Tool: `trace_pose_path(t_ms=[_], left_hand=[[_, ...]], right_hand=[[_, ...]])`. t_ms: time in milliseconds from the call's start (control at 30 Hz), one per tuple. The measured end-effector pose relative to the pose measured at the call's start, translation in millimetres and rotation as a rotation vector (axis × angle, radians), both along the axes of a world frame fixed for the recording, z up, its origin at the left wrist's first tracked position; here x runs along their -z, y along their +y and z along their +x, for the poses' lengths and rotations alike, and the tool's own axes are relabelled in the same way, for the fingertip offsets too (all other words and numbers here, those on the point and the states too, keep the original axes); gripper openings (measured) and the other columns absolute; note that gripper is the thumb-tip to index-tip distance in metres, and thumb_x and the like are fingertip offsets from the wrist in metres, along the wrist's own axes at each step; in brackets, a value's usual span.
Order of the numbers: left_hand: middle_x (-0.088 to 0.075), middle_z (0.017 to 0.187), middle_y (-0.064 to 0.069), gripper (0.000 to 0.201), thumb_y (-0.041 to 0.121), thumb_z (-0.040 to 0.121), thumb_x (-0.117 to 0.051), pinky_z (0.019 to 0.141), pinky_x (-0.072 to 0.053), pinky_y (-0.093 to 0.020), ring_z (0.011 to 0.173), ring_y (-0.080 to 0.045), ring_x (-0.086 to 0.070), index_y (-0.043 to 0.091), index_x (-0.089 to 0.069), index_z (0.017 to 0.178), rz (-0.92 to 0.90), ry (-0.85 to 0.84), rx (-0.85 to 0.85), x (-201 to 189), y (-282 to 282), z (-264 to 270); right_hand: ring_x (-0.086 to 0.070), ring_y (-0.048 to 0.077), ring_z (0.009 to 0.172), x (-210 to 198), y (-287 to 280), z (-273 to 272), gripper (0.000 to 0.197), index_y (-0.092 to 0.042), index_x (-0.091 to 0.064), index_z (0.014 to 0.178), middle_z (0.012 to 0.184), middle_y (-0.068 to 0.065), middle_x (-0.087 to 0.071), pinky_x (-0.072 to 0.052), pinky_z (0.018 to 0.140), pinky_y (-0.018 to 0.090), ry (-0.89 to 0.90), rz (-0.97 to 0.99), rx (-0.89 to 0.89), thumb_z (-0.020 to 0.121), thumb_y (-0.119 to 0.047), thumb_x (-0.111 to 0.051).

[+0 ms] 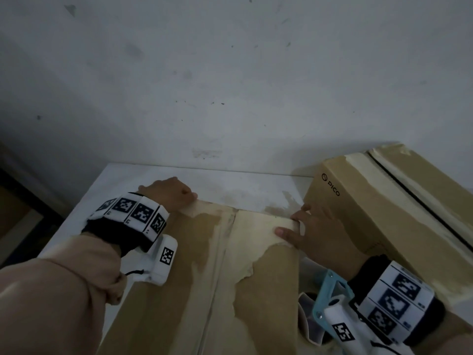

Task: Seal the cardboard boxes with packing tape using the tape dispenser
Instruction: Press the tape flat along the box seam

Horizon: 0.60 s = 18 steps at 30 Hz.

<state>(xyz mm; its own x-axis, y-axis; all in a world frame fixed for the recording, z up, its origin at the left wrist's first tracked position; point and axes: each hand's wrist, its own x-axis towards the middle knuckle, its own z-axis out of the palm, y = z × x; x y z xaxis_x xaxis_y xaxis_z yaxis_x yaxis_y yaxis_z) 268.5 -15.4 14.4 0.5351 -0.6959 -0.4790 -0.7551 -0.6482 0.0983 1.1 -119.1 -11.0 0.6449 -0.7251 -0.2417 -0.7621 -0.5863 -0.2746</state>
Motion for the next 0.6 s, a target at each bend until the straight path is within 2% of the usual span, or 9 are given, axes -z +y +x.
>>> trace_pose_path(t_ms=[33,100,167,267,333,400,433,500,600], left_hand=[[-0.05,0.105,-0.005,0.04,0.053,0.088,-0.036,0.077,-0.036,-0.022,0.101,-0.018,-0.048,0.019,-0.055,0.094,-0.038,0.064,0.005,2.1,0.5,1.8],[-0.049,0.085,-0.004,0.03,0.037,0.095,-0.039,0.059,-0.028,-0.021,0.079,-0.018,-0.046,0.014,-0.048,0.078,-0.1,0.121,-0.002,3.3,0.8,3.4],[-0.042,0.067,-0.003,0.039,0.031,0.096,-0.039,0.056,-0.024,-0.025,0.062,-0.015,-0.039,0.013,-0.038,0.063,-0.117,0.112,-0.001,2.9,0.7,3.0],[-0.038,0.062,-0.002,0.043,0.031,0.097,-0.038,0.054,-0.023,-0.025,0.057,-0.013,-0.035,0.014,-0.032,0.058,-0.104,0.085,0.054,1.9,0.1,3.5],[-0.051,0.074,-0.005,0.037,0.031,0.098,-0.036,0.06,-0.03,-0.024,0.067,-0.015,-0.046,0.013,-0.046,0.068,-0.084,0.088,0.104,-0.5,1.1,3.5],[-0.061,0.107,-0.008,0.027,0.028,0.099,-0.035,0.079,-0.039,-0.025,0.097,-0.021,-0.056,0.015,-0.057,0.108,-0.074,0.123,0.134,-1.2,1.1,2.7],[-0.059,0.119,-0.009,0.031,0.026,0.099,-0.035,0.087,-0.038,-0.026,0.108,-0.023,-0.055,0.017,-0.049,0.125,-0.073,0.137,0.136,-3.7,1.2,-0.3],[-0.057,0.126,-0.011,0.035,0.023,0.1,-0.034,0.087,-0.036,-0.024,0.112,-0.024,-0.053,0.018,-0.041,0.134,-0.067,0.145,0.145,-6.1,-0.2,-4.2],[-0.052,0.133,-0.008,0.035,0.023,0.101,-0.029,0.089,-0.033,-0.023,0.118,-0.021,-0.049,0.02,-0.044,0.132,-0.052,0.137,0.164,-7.7,-1.7,-5.8]], right_hand=[[-0.034,0.023,0.125,-1.6,0.6,0.0,0.057,-0.026,-0.046,0.124,0.134,0.005,-0.038,-0.03,0.103,0.039,0.017,0.012,0.009,0.084,-0.065,-0.036],[-0.038,0.025,0.119,-3.5,2.0,0.7,0.055,-0.024,-0.045,0.125,0.127,0.008,-0.04,-0.035,0.1,0.038,0.025,0.057,0.022,0.085,-0.062,-0.037],[-0.043,0.024,0.113,-5.1,4.0,2.9,0.053,-0.021,-0.045,0.124,0.121,0.009,-0.045,-0.038,0.097,0.035,0.015,0.091,0.025,0.087,-0.059,-0.039],[-0.047,0.02,0.108,-7.0,5.7,8.2,0.047,-0.012,-0.049,0.121,0.119,0.007,-0.051,-0.036,0.089,0.027,-0.029,0.12,-0.009,0.091,-0.048,-0.043],[-0.048,0.019,0.109,-9.2,5.5,10.5,0.044,-0.009,-0.049,0.123,0.123,0.008,-0.052,-0.034,0.085,0.024,-0.079,0.166,-0.01,0.093,-0.042,-0.045],[-0.046,0.022,0.117,-9.7,4.0,12.4,0.047,-0.01,-0.042,0.131,0.133,0.009,-0.049,-0.035,0.093,0.027,-0.119,0.246,-0.014,0.094,-0.037,-0.046],[-0.044,0.024,0.123,-9.5,2.7,13.2,0.052,-0.012,-0.033,0.138,0.139,0.01,-0.044,-0.035,0.099,0.03,-0.124,0.282,-0.028,0.094,-0.036,-0.045],[-0.038,0.027,0.129,-7.7,-1.2,14.4,0.061,-0.019,-0.016,0.145,0.145,0.01,-0.037,-0.033,0.105,0.036,-0.101,0.316,-0.073,0.094,-0.036,-0.045],[-0.037,0.025,0.13,-4.8,-5.8,14.0,0.058,-0.025,-0.019,0.144,0.145,0.008,-0.038,-0.032,0.106,0.035,-0.13,0.335,-0.115,0.094,-0.033,-0.046]])
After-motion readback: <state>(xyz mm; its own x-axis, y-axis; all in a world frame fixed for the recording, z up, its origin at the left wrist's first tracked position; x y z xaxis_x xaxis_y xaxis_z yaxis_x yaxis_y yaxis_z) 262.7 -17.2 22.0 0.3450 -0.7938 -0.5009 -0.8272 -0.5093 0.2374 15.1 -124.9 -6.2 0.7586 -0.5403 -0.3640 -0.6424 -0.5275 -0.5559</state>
